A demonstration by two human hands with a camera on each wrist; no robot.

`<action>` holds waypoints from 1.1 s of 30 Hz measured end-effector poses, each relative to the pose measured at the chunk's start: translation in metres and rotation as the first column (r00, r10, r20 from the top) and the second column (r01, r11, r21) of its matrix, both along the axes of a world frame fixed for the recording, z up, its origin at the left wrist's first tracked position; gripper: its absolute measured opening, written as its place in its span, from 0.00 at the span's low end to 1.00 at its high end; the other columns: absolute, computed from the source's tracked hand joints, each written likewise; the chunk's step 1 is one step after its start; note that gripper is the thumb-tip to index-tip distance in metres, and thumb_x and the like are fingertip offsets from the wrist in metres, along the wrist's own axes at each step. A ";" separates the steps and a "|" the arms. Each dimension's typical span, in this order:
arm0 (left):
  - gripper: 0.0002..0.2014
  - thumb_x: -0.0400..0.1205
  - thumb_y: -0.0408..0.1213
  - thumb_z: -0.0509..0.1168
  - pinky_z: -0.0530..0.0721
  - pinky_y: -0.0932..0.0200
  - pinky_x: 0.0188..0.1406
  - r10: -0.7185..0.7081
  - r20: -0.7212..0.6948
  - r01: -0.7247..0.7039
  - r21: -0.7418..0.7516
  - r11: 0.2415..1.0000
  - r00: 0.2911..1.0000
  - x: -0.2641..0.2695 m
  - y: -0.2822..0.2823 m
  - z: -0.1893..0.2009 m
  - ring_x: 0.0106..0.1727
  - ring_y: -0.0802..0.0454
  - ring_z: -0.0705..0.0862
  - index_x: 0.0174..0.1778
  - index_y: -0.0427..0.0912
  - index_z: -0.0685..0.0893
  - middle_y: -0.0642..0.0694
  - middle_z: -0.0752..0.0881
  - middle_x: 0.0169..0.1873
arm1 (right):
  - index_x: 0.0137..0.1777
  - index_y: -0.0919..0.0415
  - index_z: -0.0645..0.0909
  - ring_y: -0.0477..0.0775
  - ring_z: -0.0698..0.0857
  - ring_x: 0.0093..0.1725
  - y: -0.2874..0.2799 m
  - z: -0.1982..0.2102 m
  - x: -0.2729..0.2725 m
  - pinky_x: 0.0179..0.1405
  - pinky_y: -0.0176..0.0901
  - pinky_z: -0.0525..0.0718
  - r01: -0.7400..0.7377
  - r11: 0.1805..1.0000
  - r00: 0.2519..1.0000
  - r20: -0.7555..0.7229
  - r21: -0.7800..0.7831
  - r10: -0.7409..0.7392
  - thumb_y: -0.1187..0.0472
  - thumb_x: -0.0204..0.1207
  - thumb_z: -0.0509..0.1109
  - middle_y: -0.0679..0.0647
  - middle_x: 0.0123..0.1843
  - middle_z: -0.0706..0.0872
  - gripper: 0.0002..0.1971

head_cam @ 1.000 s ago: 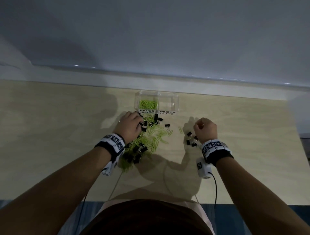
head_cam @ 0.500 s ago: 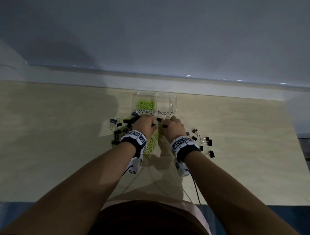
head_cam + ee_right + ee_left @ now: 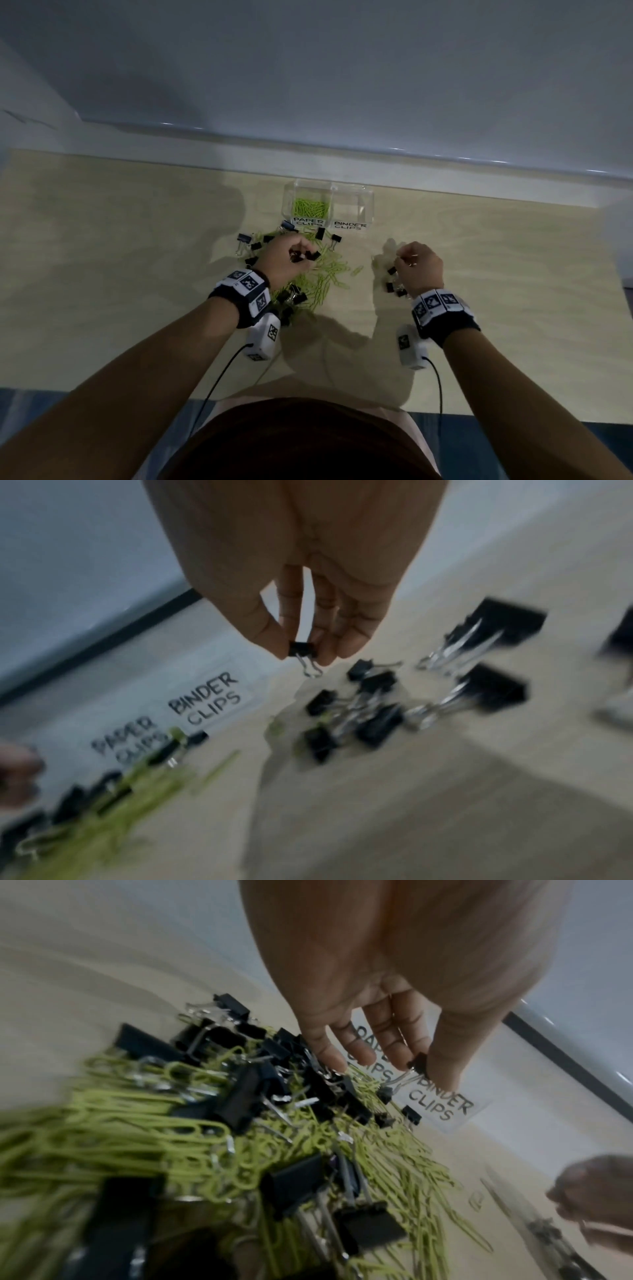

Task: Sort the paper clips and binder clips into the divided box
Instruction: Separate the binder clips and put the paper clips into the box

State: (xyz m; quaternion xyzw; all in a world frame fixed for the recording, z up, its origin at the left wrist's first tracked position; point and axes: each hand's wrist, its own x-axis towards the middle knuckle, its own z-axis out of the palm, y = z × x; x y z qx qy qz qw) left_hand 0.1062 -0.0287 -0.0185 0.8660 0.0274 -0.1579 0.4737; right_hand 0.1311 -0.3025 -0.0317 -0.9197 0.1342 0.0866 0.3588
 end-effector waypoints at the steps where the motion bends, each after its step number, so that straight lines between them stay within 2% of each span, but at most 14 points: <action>1: 0.10 0.73 0.35 0.74 0.77 0.62 0.49 0.023 -0.009 -0.023 0.000 1.000 1.000 -0.002 0.007 0.000 0.50 0.57 0.81 0.48 0.46 0.85 0.54 0.84 0.47 | 0.45 0.61 0.83 0.61 0.84 0.47 -0.004 -0.003 -0.001 0.47 0.48 0.84 -0.072 0.994 0.997 -0.012 -0.088 0.071 0.66 0.71 0.68 0.60 0.48 0.84 0.05; 4: 0.08 0.72 0.35 0.74 0.79 0.61 0.48 0.080 -0.008 -0.080 0.042 0.996 0.997 -0.006 0.029 -0.001 0.48 0.54 0.82 0.44 0.46 0.83 0.50 0.85 0.44 | 0.50 0.63 0.84 0.67 0.80 0.52 0.000 -0.007 -0.007 0.51 0.59 0.83 -0.272 0.923 0.961 -0.019 -0.272 0.277 0.64 0.72 0.67 0.62 0.53 0.80 0.09; 7: 0.07 0.74 0.34 0.73 0.81 0.62 0.42 0.108 0.034 -0.113 0.184 0.976 0.994 -0.008 0.052 -0.004 0.44 0.50 0.82 0.43 0.43 0.82 0.47 0.85 0.42 | 0.52 0.64 0.84 0.64 0.81 0.51 0.026 -0.007 -0.009 0.52 0.55 0.84 -0.385 0.885 0.914 0.024 -0.260 0.405 0.65 0.71 0.68 0.60 0.53 0.81 0.10; 10: 0.07 0.76 0.36 0.70 0.83 0.49 0.48 0.041 0.098 -0.077 0.406 0.911 0.994 -0.009 0.063 -0.008 0.50 0.46 0.81 0.48 0.42 0.81 0.44 0.82 0.47 | 0.56 0.62 0.81 0.57 0.79 0.55 0.058 -0.006 -0.012 0.58 0.50 0.82 -0.502 0.837 0.862 -0.046 -0.217 0.505 0.62 0.74 0.66 0.56 0.56 0.80 0.11; 12: 0.11 0.77 0.37 0.69 0.82 0.47 0.54 -0.017 0.141 -0.056 0.501 0.863 0.990 -0.010 0.056 -0.006 0.57 0.45 0.76 0.53 0.41 0.80 0.43 0.78 0.53 | 0.54 0.58 0.79 0.55 0.75 0.55 0.076 -0.010 -0.016 0.57 0.48 0.81 -0.584 0.774 0.808 -0.078 -0.247 0.584 0.56 0.75 0.66 0.54 0.55 0.80 0.10; 15: 0.14 0.79 0.40 0.66 0.76 0.51 0.63 -0.162 0.138 0.070 0.509 0.858 0.977 -0.015 0.028 0.002 0.63 0.46 0.73 0.60 0.41 0.79 0.44 0.77 0.59 | 0.61 0.56 0.78 0.56 0.72 0.59 0.090 -0.011 -0.021 0.59 0.49 0.80 -0.625 0.764 0.781 -0.133 -0.161 0.610 0.57 0.73 0.68 0.54 0.61 0.73 0.16; 18: 0.18 0.79 0.41 0.66 0.75 0.53 0.62 -0.338 0.034 0.283 0.472 0.835 0.940 -0.024 0.001 0.001 0.64 0.46 0.73 0.64 0.40 0.77 0.45 0.75 0.60 | 0.64 0.55 0.79 0.58 0.71 0.61 0.088 -0.010 -0.025 0.61 0.52 0.78 -0.716 0.684 0.698 -0.149 -0.139 0.700 0.61 0.72 0.68 0.56 0.63 0.73 0.19; 20: 0.25 0.77 0.45 0.69 0.75 0.52 0.64 -0.402 -0.054 0.374 0.497 0.783 0.914 -0.026 -0.012 -0.005 0.65 0.45 0.72 0.67 0.38 0.74 0.43 0.74 0.61 | 0.63 0.51 0.79 0.55 0.71 0.61 0.076 -0.008 -0.025 0.62 0.47 0.77 -0.691 0.705 0.723 -0.150 -0.158 0.675 0.60 0.71 0.66 0.52 0.63 0.74 0.18; 21: 0.30 0.75 0.47 0.71 0.75 0.51 0.67 -0.413 -0.095 0.400 0.520 0.755 0.906 -0.026 -0.017 -0.008 0.66 0.44 0.71 0.68 0.37 0.72 0.41 0.72 0.63 | 0.63 0.51 0.79 0.53 0.71 0.62 0.067 -0.007 -0.025 0.65 0.46 0.77 -0.636 0.751 0.772 -0.144 -0.178 0.619 0.60 0.72 0.66 0.52 0.64 0.74 0.18; 23: 0.36 0.72 0.50 0.74 0.73 0.47 0.71 -0.413 -0.148 0.419 0.564 0.711 0.899 -0.025 -0.025 -0.012 0.69 0.41 0.68 0.70 0.35 0.69 0.39 0.70 0.66 | 0.68 0.55 0.75 0.56 0.71 0.65 0.047 -0.006 -0.024 0.69 0.49 0.76 -0.462 0.863 0.886 -0.133 -0.203 0.444 0.59 0.72 0.68 0.54 0.67 0.71 0.22; 25: 0.38 0.71 0.50 0.75 0.73 0.47 0.72 -0.412 -0.159 0.419 0.600 0.682 0.897 -0.024 -0.031 -0.015 0.69 0.40 0.68 0.70 0.33 0.68 0.38 0.69 0.67 | 0.71 0.57 0.72 0.61 0.70 0.67 0.035 -0.006 -0.023 0.68 0.54 0.76 -0.374 0.899 0.926 -0.150 -0.228 0.347 0.57 0.70 0.72 0.58 0.68 0.69 0.28; 28: 0.38 0.71 0.49 0.75 0.74 0.48 0.70 -0.404 -0.132 0.393 0.620 0.679 0.905 -0.022 -0.034 -0.017 0.68 0.40 0.71 0.70 0.33 0.69 0.37 0.72 0.67 | 0.70 0.54 0.71 0.59 0.68 0.67 0.039 -0.004 -0.022 0.68 0.55 0.75 -0.462 0.857 0.879 -0.250 -0.228 0.407 0.52 0.64 0.77 0.56 0.67 0.67 0.34; 31: 0.31 0.72 0.45 0.75 0.76 0.50 0.65 -0.400 -0.095 0.376 0.587 0.717 0.911 -0.019 -0.034 -0.016 0.64 0.42 0.75 0.66 0.34 0.74 0.38 0.76 0.64 | 0.67 0.52 0.74 0.55 0.70 0.63 0.058 -0.003 -0.024 0.64 0.54 0.79 -0.574 0.794 0.815 -0.231 -0.199 0.531 0.54 0.67 0.76 0.55 0.66 0.69 0.27; 33: 0.24 0.74 0.41 0.74 0.77 0.52 0.62 -0.408 -0.077 0.378 0.558 0.738 0.910 -0.017 -0.034 -0.015 0.62 0.43 0.77 0.62 0.35 0.77 0.39 0.78 0.61 | 0.70 0.52 0.73 0.56 0.71 0.63 0.068 -0.004 -0.025 0.63 0.52 0.79 -0.651 0.739 0.758 -0.210 -0.175 0.617 0.56 0.66 0.77 0.55 0.65 0.71 0.32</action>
